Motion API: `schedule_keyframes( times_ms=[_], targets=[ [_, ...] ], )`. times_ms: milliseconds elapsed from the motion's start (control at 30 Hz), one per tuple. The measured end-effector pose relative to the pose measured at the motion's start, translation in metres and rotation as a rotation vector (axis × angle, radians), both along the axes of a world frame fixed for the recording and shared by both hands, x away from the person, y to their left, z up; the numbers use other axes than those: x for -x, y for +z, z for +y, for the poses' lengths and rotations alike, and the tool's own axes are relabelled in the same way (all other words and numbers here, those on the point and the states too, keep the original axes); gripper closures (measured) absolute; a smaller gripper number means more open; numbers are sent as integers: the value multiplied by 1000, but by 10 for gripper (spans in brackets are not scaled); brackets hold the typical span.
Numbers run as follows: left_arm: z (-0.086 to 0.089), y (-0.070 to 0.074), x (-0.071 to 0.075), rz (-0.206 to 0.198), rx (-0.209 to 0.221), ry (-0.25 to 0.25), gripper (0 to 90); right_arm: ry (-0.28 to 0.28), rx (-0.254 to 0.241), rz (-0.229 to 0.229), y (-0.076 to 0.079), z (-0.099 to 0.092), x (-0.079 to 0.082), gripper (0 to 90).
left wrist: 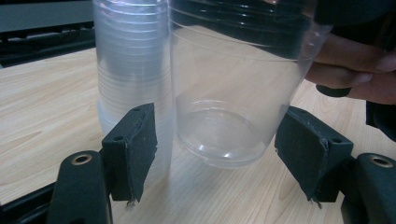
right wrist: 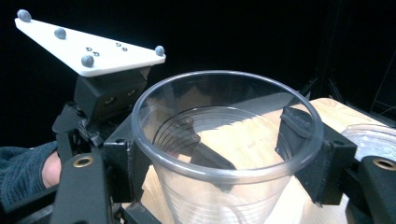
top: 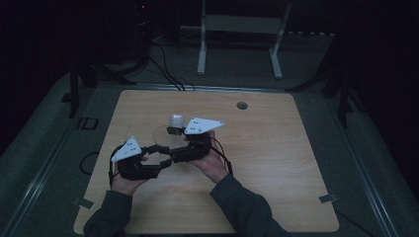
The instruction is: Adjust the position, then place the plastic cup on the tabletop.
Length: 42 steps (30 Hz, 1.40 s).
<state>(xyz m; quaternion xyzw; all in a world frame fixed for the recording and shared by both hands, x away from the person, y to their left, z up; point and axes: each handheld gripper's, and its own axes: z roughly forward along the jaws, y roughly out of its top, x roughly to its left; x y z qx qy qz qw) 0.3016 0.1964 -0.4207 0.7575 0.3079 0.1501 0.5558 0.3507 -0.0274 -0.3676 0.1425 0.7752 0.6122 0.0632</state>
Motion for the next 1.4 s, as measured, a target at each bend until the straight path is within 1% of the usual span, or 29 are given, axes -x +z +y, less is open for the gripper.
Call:
schedule_keyframes(
  times_ms=[433,933,1400],
  targets=[
    [8,0,1,-8,7,22,304,-28,35,-18,-2,-3,-2,286],
    [13,2,1,-13,15,40,307,-33,45,-25,-4,-6,-2,286],
    [15,2,2,-17,17,46,309,-42,55,-29,-9,-9,-2,286]
  ],
)
